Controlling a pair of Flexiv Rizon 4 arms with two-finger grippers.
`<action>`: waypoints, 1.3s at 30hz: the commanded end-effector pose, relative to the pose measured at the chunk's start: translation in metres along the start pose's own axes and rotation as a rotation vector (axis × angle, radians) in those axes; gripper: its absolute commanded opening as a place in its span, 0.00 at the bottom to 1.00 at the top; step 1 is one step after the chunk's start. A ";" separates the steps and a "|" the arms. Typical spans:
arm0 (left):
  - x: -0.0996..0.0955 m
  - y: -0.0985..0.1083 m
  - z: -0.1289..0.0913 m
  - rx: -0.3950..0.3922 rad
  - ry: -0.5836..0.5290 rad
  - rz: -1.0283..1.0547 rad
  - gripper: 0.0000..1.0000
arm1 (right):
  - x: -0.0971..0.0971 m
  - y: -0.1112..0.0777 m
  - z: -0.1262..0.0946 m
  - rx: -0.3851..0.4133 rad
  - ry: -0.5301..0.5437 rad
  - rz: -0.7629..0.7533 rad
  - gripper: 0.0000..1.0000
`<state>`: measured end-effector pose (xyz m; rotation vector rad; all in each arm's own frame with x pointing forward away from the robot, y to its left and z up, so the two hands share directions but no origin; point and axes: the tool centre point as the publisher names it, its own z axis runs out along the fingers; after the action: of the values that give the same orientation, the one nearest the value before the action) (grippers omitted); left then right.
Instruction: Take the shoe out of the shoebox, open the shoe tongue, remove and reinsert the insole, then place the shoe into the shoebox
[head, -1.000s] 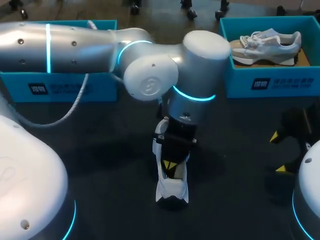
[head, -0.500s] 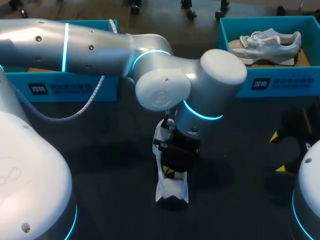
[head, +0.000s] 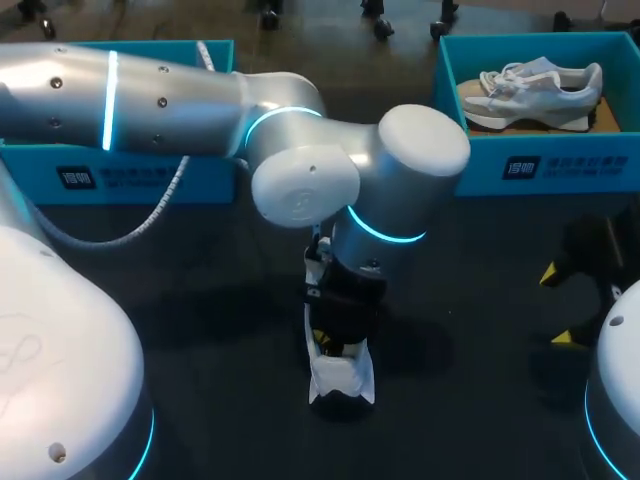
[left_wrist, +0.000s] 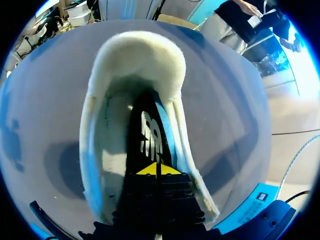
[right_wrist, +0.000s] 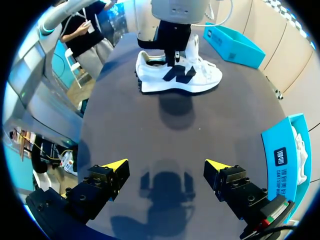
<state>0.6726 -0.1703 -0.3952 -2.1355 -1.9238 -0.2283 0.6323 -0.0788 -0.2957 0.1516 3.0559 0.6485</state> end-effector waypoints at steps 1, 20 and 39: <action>-0.008 0.003 0.018 -0.002 -0.003 -0.005 0.00 | 0.001 0.000 0.000 0.001 -0.002 0.000 1.00; -0.004 0.004 -0.038 -0.111 0.063 0.031 0.00 | 0.001 0.000 0.000 0.001 -0.002 0.000 1.00; 0.011 0.008 -0.009 -0.085 0.090 -0.004 0.00 | 0.001 0.000 0.000 0.001 -0.002 0.000 1.00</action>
<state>0.6827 -0.1679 -0.3807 -2.1296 -1.8912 -0.4149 0.6323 -0.0789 -0.2957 0.1516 3.0559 0.6485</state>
